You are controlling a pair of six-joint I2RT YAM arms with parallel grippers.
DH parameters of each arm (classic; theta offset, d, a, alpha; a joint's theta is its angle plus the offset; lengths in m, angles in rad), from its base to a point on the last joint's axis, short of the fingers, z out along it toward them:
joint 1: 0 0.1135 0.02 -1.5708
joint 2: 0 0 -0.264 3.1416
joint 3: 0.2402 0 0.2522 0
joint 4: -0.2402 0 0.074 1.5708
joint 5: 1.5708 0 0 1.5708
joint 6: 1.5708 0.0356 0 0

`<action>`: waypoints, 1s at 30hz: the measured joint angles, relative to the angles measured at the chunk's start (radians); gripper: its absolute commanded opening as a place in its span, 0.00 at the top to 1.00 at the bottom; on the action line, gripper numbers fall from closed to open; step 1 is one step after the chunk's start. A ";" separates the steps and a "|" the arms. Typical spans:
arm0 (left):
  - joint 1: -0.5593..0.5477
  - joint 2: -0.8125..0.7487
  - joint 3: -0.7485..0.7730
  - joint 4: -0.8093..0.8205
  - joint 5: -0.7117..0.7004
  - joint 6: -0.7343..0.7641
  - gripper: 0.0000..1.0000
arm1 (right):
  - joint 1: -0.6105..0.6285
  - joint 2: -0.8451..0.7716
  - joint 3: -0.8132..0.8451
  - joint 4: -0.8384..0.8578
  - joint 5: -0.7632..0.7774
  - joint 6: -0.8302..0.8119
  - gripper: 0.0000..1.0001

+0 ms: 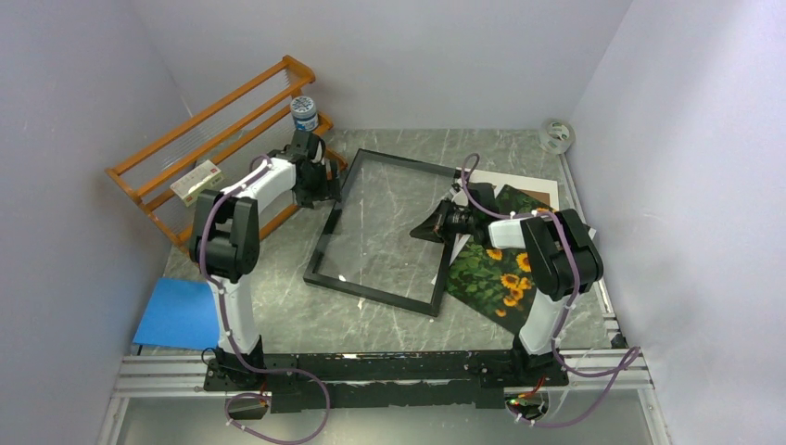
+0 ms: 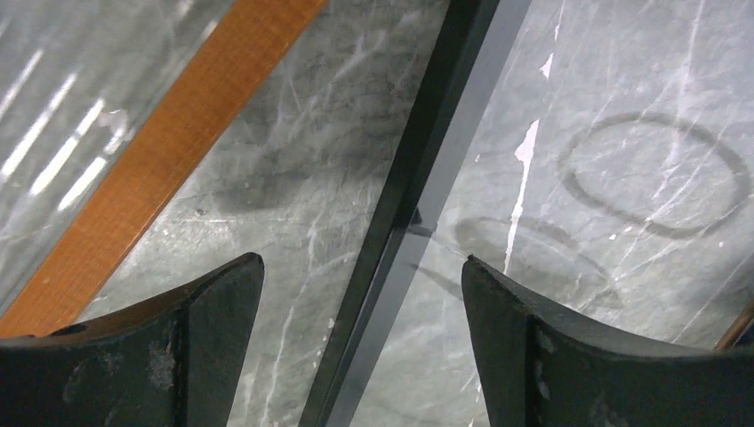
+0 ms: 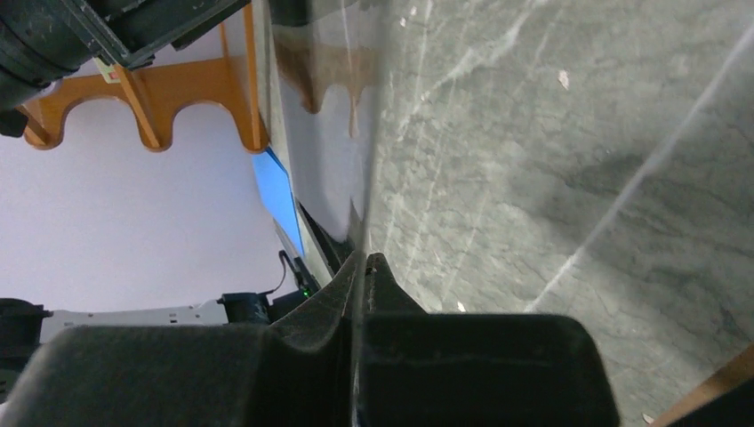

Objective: Put the photo into the frame
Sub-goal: Place the photo frame item in the photo frame.

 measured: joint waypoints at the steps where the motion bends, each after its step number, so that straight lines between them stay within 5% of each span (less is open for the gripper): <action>1: 0.000 0.011 0.000 0.005 0.008 0.002 0.14 | 0.000 0.000 -0.006 0.000 0.000 -0.001 1.00; 30: 0.000 0.110 0.027 0.038 0.126 0.029 0.28 | -0.002 -0.026 -0.015 -0.122 0.086 -0.123 1.00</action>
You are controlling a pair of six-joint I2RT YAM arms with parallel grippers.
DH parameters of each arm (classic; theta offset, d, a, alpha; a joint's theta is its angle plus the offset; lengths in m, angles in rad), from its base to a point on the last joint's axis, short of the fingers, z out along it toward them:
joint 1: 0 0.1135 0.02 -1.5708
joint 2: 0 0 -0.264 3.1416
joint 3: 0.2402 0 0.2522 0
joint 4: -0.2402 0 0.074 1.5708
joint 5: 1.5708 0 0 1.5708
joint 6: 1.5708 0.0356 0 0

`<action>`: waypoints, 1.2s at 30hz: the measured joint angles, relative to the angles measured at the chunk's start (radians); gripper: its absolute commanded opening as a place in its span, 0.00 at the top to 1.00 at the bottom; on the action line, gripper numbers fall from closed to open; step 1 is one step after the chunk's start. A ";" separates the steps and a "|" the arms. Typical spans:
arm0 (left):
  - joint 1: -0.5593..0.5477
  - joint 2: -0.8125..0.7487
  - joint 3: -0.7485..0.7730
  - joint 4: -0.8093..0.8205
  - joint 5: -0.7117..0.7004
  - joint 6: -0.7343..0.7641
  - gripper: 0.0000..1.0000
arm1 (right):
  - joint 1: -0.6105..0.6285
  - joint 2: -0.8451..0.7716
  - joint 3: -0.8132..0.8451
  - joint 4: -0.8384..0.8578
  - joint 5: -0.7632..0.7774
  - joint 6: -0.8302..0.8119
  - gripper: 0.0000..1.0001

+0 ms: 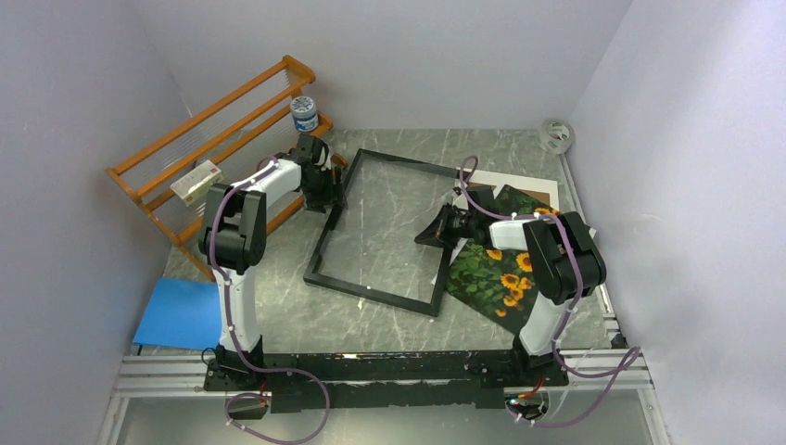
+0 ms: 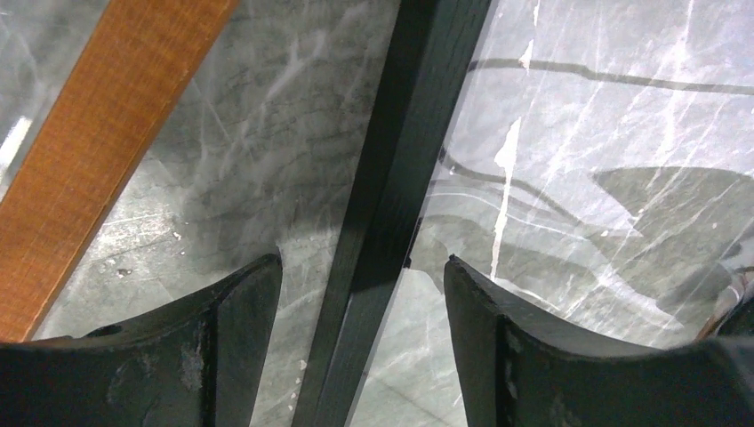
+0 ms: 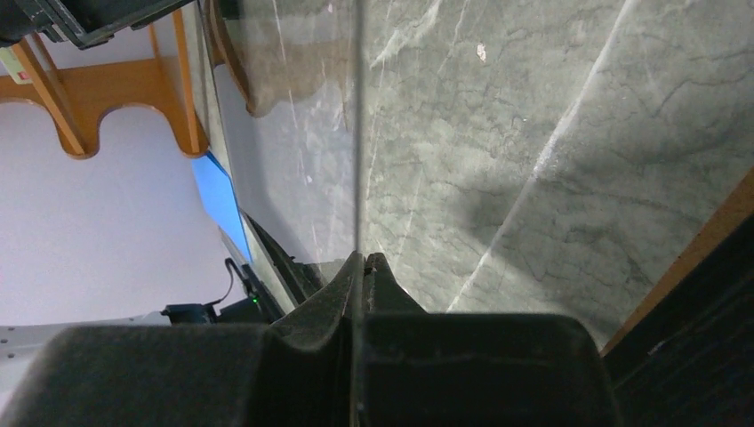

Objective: Put the photo into the frame
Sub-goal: Place the photo frame item in the photo frame.

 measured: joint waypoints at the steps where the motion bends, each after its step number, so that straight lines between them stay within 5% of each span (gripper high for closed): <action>1: 0.000 0.002 0.001 0.000 0.004 0.000 0.29 | 0.000 -0.004 0.000 -0.005 0.004 -0.006 1.00; 16: 0.000 0.011 0.005 0.011 0.027 0.009 0.43 | 0.000 -0.013 0.000 -0.025 0.024 -0.053 1.00; 29: 0.000 0.016 0.009 0.009 0.024 0.013 0.41 | 0.000 -0.013 0.000 -0.041 0.040 -0.077 1.00; 36: 0.000 0.016 0.011 0.007 0.023 0.013 0.40 | 0.000 -0.013 0.002 -0.049 0.041 -0.080 0.64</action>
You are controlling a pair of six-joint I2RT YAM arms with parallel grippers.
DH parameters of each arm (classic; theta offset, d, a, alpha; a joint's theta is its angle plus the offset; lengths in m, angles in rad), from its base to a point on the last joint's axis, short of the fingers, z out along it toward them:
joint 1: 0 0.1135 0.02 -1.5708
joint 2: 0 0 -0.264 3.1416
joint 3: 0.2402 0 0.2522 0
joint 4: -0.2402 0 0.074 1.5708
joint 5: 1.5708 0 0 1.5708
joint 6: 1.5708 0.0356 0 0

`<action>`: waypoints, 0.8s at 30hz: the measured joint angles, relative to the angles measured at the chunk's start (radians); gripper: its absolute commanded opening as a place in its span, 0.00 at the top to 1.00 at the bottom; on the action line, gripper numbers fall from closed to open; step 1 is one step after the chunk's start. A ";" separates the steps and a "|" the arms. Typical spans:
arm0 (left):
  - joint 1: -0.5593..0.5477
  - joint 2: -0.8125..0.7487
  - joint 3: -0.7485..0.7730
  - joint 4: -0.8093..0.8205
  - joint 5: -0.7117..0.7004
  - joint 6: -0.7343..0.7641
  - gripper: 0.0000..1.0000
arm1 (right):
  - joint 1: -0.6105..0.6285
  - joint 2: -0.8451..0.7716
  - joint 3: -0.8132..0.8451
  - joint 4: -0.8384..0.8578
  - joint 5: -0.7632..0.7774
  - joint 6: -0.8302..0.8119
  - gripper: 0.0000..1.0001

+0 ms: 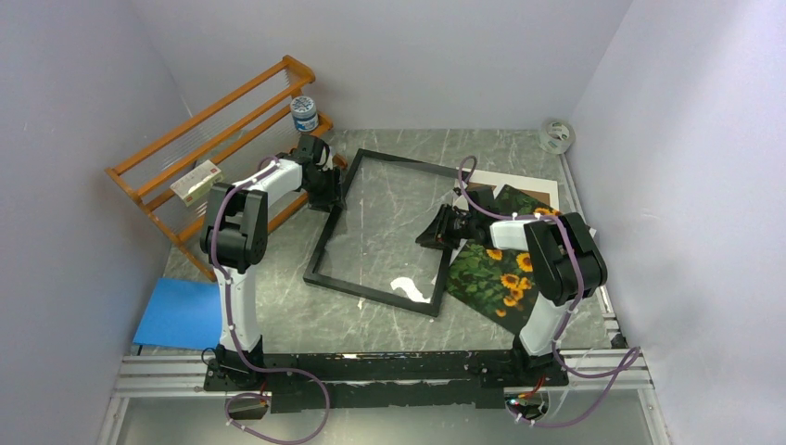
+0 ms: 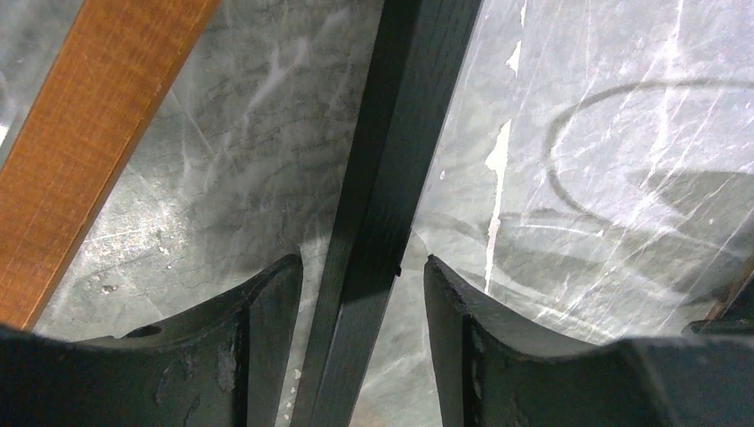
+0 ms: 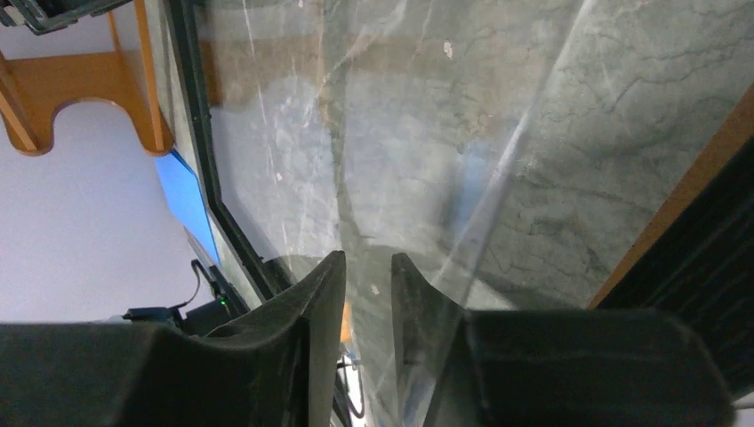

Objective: Put the photo into the frame
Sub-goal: Place the photo frame item in the photo frame.

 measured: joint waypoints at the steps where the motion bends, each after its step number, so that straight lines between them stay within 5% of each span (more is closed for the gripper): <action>1: 0.000 0.000 0.000 -0.001 -0.001 0.000 0.40 | 0.000 0.000 0.001 -0.004 0.001 -0.002 0.60; 10: -0.003 0.000 0.005 -0.010 -0.020 0.000 0.37 | 0.002 -0.058 0.023 -0.099 0.034 -0.021 0.26; 18: -0.003 -0.008 0.005 -0.022 -0.051 0.001 0.33 | 0.000 -0.198 0.038 -0.290 0.161 -0.048 0.26; 24: 0.000 -0.038 -0.010 -0.045 -0.070 0.002 0.32 | -0.001 -0.300 0.099 -0.424 0.342 -0.068 0.35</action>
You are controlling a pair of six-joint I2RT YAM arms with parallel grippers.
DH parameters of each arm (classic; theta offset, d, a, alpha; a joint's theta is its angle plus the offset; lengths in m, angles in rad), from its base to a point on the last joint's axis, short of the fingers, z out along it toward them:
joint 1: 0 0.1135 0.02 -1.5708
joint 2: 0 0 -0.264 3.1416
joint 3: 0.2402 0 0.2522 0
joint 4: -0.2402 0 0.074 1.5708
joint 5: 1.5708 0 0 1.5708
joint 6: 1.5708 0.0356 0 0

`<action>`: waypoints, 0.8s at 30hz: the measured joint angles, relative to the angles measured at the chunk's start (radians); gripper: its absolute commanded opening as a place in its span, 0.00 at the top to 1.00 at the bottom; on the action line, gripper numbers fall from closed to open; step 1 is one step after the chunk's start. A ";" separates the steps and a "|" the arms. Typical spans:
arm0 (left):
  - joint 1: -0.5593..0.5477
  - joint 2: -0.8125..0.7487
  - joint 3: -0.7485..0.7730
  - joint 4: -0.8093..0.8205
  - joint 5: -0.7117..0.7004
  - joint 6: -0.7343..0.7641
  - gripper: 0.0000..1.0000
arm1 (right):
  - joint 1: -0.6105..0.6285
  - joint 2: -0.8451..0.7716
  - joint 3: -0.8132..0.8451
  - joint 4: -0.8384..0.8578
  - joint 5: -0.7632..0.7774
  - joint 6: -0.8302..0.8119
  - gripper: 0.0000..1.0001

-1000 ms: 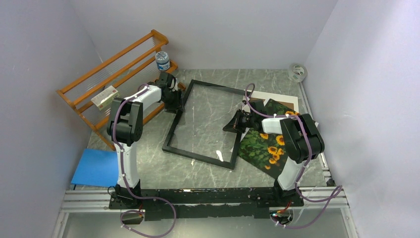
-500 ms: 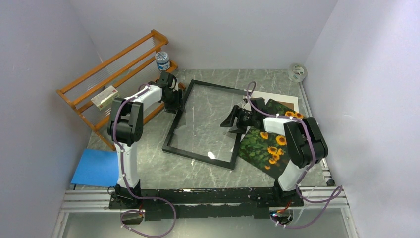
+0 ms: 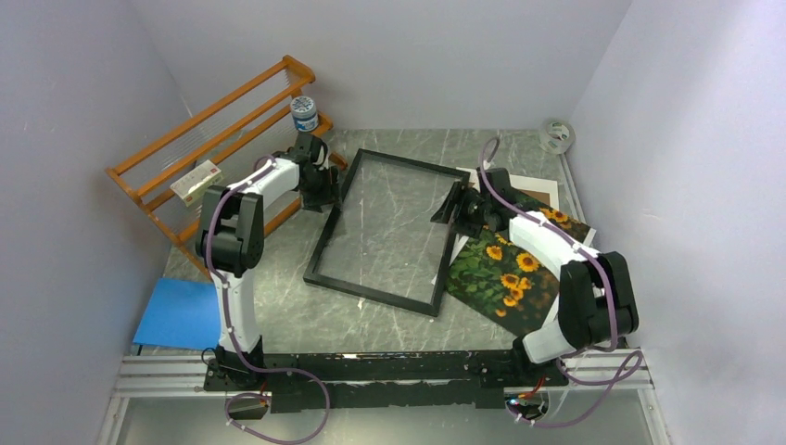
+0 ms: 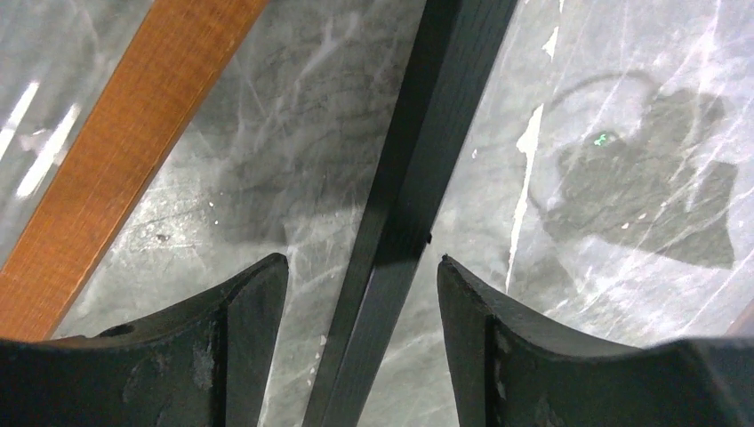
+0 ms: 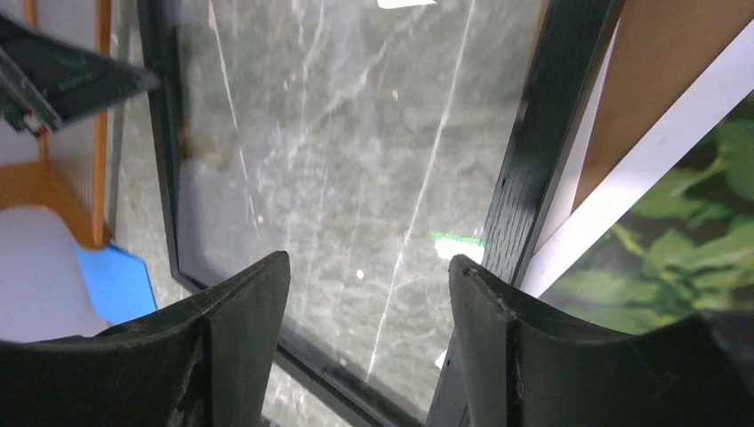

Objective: Put the photo into the frame
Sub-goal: Place the photo frame item in the photo frame.

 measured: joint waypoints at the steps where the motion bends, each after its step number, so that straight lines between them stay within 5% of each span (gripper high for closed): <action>1: 0.000 -0.008 -0.003 -0.002 0.000 0.000 0.32 | 0.000 -0.002 0.014 -0.003 0.016 -0.005 0.38; 8: 0.000 -0.059 -0.031 -0.001 -0.002 -0.001 0.33 | 0.002 0.142 0.195 0.027 0.063 -0.019 0.53; 24: 0.001 -0.060 -0.089 0.012 0.010 -0.001 0.32 | 0.109 0.669 0.665 0.268 0.093 0.016 0.61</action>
